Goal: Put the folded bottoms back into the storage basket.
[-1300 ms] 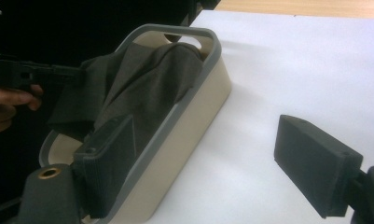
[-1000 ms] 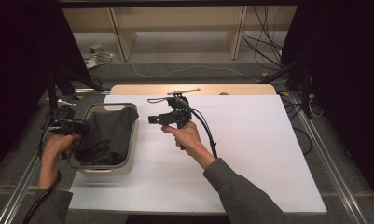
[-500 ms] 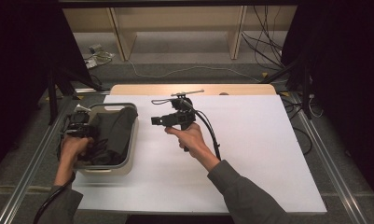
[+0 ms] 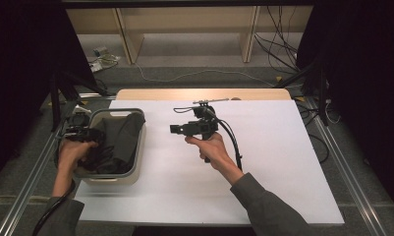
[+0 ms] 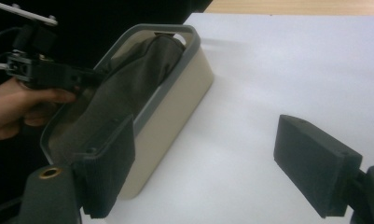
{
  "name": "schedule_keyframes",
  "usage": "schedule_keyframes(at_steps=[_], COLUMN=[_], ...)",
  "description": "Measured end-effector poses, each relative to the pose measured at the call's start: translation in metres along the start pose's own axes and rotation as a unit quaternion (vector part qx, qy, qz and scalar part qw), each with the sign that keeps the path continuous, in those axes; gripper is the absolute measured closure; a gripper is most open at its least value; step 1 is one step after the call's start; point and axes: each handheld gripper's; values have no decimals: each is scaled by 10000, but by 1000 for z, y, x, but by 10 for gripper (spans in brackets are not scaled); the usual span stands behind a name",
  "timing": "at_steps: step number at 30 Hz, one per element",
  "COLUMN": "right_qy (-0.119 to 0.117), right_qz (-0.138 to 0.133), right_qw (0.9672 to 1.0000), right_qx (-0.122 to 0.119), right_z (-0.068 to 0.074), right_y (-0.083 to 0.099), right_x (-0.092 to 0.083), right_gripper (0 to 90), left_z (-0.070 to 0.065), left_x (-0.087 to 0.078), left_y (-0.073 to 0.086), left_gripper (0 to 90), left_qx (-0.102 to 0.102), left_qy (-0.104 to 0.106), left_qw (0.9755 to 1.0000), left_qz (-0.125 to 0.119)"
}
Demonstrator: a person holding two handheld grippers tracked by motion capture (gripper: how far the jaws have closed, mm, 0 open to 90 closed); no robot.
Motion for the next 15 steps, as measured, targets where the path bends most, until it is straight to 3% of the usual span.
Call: schedule_keyframes(at_steps=[7, 15], right_qy=[43, 150], right_qz=[-110, -238], right_qw=[9999, 9996], right_qx=[32, -11], right_z=[-11, -26], right_y=[9, 28], right_x=[-14, -33], right_gripper=[212, 209], left_z=[-7, -17], left_x=[-11, -26], left_y=[-3, -7], left_gripper=[330, 254], left_qx=[85, 5], left_qy=[-127, 260], left_qw=[9999, 9992], left_qz=[-80, -312])
Point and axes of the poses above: each handheld gripper's, and its own axes: x roughly forward along the jaws, y roughly out of its underside, z roughly to its left, and after that the axes turned 9 degrees about -y, right-handed
